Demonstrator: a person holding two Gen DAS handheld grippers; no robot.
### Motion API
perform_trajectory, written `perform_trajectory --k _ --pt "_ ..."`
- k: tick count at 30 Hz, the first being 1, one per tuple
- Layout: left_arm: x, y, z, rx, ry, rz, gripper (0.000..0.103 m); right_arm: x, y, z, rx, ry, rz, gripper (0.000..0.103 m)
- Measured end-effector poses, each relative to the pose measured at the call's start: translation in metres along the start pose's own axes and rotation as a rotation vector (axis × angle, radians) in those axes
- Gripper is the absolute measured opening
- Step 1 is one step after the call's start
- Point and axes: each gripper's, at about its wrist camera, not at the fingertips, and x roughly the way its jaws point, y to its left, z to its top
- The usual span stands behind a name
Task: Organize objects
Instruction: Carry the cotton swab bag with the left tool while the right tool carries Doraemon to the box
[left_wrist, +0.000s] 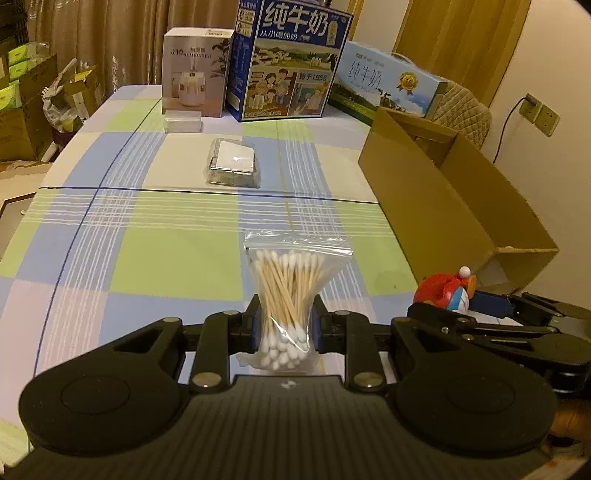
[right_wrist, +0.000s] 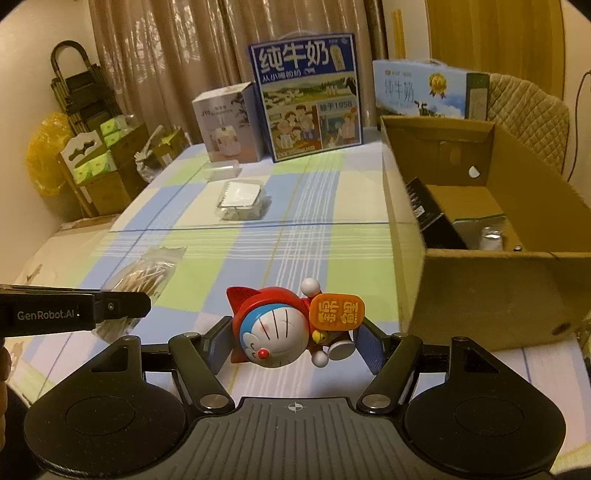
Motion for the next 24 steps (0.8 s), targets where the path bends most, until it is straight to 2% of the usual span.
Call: perform_trajectory --k 10,24 --pt "-0.04 -0.022 -0.015 0.021 -0.032 -0.02 0.021 -0.044 -0.002 -0.001 -0.001 -0.052 -0.023 0.067" --pt "-0.059 -0.041 -0.018 0.044 -0.053 -0.038 0.021 -0.062 -0.01 0.002 0.01 -0.077 -0.023 0.067"
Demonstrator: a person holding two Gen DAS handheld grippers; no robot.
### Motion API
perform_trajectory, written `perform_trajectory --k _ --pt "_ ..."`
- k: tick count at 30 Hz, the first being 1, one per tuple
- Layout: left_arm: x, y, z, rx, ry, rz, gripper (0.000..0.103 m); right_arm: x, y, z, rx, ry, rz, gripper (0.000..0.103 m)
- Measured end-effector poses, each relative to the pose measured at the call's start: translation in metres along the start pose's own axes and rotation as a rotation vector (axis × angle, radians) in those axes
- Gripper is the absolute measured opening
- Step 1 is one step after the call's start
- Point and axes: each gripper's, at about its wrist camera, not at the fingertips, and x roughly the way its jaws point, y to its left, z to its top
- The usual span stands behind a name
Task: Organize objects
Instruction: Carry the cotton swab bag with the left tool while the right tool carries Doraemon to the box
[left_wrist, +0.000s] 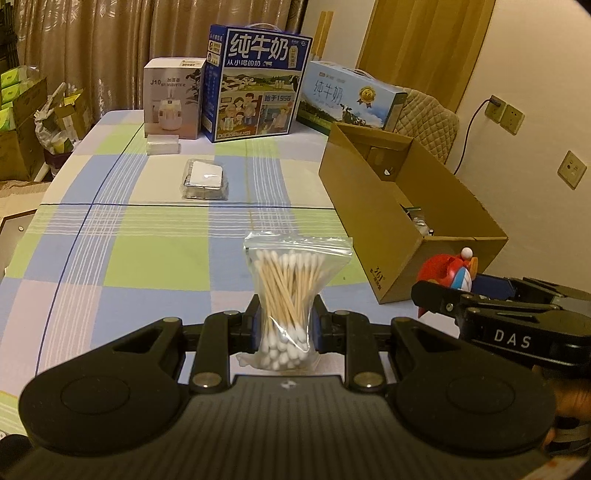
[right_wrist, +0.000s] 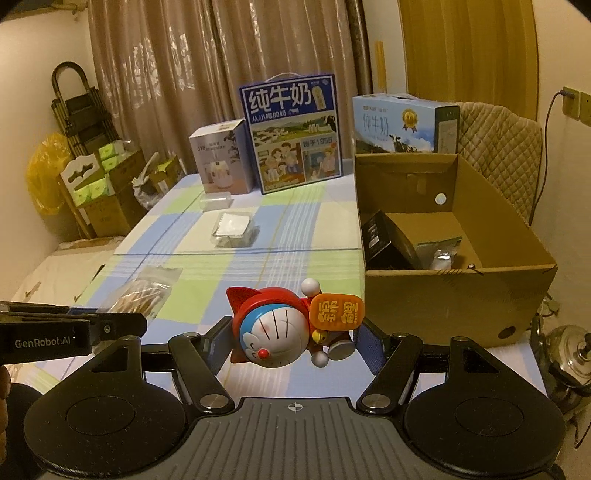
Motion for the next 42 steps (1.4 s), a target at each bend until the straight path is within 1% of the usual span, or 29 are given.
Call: perform_trajectory --k 15,23,31,42 --pt "0.0 -0.006 0.003 0.008 0.002 -0.007 0.021 0.0 -0.005 0.004 0.012 -0.004 -0.002 0.067" --pt "0.004 -0.013 0.007 0.019 0.005 -0.018 0.021 -0.003 -0.016 0.006 0.026 -0.016 -0.019 0.067" --pt "0.013 -0.035 0.019 0.049 0.005 -0.051 0.021 -0.015 -0.047 0.014 0.061 -0.049 -0.075 0.067" --pt "0.037 -0.086 0.047 0.109 0.004 -0.129 0.021 -0.035 -0.104 0.027 0.122 -0.095 -0.16 0.067"
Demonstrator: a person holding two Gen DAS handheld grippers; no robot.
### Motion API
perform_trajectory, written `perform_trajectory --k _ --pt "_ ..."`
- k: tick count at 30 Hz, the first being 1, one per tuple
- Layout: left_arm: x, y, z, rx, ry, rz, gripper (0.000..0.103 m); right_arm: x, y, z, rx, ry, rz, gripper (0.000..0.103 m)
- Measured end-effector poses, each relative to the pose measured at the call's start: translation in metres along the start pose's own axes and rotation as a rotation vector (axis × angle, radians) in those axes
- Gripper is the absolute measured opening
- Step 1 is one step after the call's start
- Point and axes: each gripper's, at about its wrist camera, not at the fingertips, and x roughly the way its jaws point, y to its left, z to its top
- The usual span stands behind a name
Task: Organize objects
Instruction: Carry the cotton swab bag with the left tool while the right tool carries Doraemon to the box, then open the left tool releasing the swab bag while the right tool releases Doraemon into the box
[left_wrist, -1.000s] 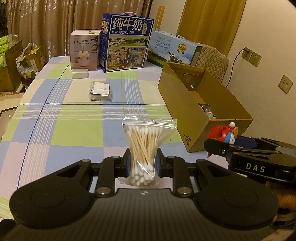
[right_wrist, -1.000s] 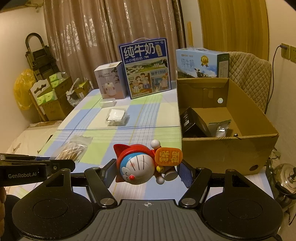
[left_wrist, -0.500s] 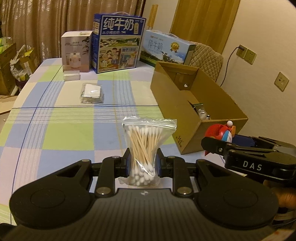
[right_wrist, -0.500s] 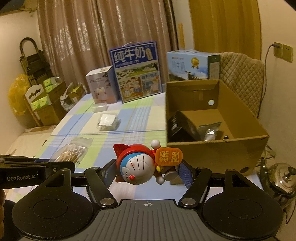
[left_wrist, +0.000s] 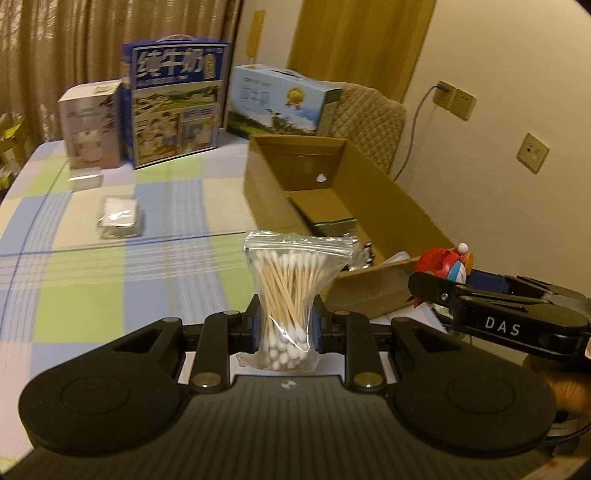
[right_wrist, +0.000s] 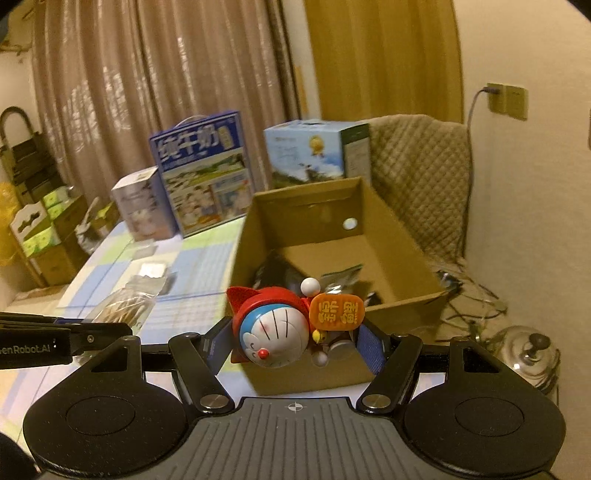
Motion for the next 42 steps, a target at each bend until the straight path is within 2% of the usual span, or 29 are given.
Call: perform_trajectory --k 17,30,42 --pt "0.048 -0.051 0.043 0.073 0.008 -0.058 0.021 0.013 -0.051 0.02 0.026 -0.008 -0.045 0.067" --pt "0.077 -0.058 0.061 0.089 0.026 -0.075 0.021 0.038 -0.057 0.044 -0.012 -0.016 -0.053 0.067" --pt "0.113 -0.064 0.088 0.104 0.028 -0.092 0.022 0.063 -0.074 0.068 0.009 -0.03 -0.075 0.067"
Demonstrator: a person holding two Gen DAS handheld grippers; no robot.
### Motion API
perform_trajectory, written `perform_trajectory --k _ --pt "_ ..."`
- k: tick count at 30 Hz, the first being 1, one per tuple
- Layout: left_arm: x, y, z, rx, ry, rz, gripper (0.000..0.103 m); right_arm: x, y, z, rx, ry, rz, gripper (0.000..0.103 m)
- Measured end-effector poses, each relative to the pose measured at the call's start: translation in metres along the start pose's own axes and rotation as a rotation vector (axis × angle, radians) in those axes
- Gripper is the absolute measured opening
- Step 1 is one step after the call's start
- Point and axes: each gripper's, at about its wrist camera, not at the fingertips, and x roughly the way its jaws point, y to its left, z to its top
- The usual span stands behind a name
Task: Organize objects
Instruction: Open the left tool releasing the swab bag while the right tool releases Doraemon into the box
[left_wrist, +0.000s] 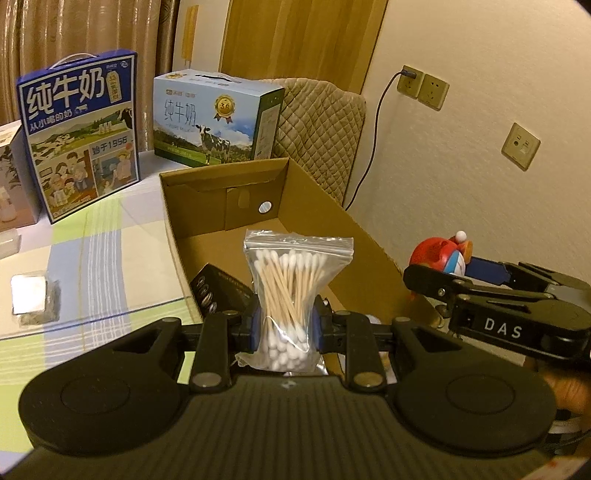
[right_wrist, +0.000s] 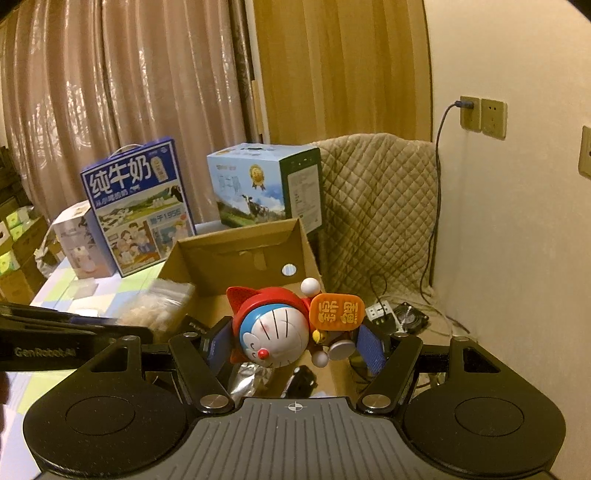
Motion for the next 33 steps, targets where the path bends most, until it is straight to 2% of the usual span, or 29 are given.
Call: perform_trajectory --k 1,2,3,4,11,14,18,21,23,24,25,29,33 --pt "0.005 -0.001 0.002 0.004 0.002 -0.009 0.028 0.001 -0.001 0.0 0.002 0.002 -0.001 0.067" --pt "0.01 0.0 0.003 0.011 0.006 -0.028 0.043 0.002 -0.002 0.0 0.003 0.004 -0.001 0.067" --pt "0.013 0.0 0.004 0.015 0.009 -0.031 0.049 0.002 -0.002 -0.001 0.004 0.005 -0.001 0.067" --pt "0.015 0.001 0.005 0.017 0.008 -0.021 0.05 0.002 -0.003 -0.002 0.006 0.006 0.0 0.067" --pt "0.007 0.021 -0.004 -0.031 -0.007 0.029 0.051 0.005 -0.002 -0.007 0.017 0.022 0.016 0.067" --pt "-0.002 0.031 -0.013 -0.061 -0.016 0.047 0.056 0.005 0.001 -0.005 0.019 0.019 0.025 0.067" --pt "-0.014 0.044 -0.023 -0.104 -0.019 0.061 0.056 0.008 0.008 0.0 0.009 0.017 0.033 0.067" --pt "-0.021 0.05 -0.028 -0.129 -0.023 0.067 0.057 0.012 0.013 0.003 -0.005 0.003 0.065 0.067" --pt "-0.024 0.053 -0.029 -0.133 -0.026 0.074 0.058 0.016 0.016 0.005 -0.018 -0.011 0.096 0.073" --pt "-0.025 0.054 -0.029 -0.134 -0.028 0.078 0.059 0.015 0.017 0.006 -0.017 -0.028 0.09 0.081" --pt "-0.027 0.056 -0.029 -0.137 -0.03 0.083 0.061 0.013 0.017 0.007 -0.01 -0.049 0.092 0.084" --pt "-0.035 0.061 -0.031 -0.147 -0.047 0.093 0.071 0.004 0.013 0.007 0.035 -0.061 0.088 0.084" --pt "-0.046 0.068 -0.037 -0.163 -0.054 0.109 0.074 -0.006 0.011 -0.001 0.058 -0.032 0.057 0.084"
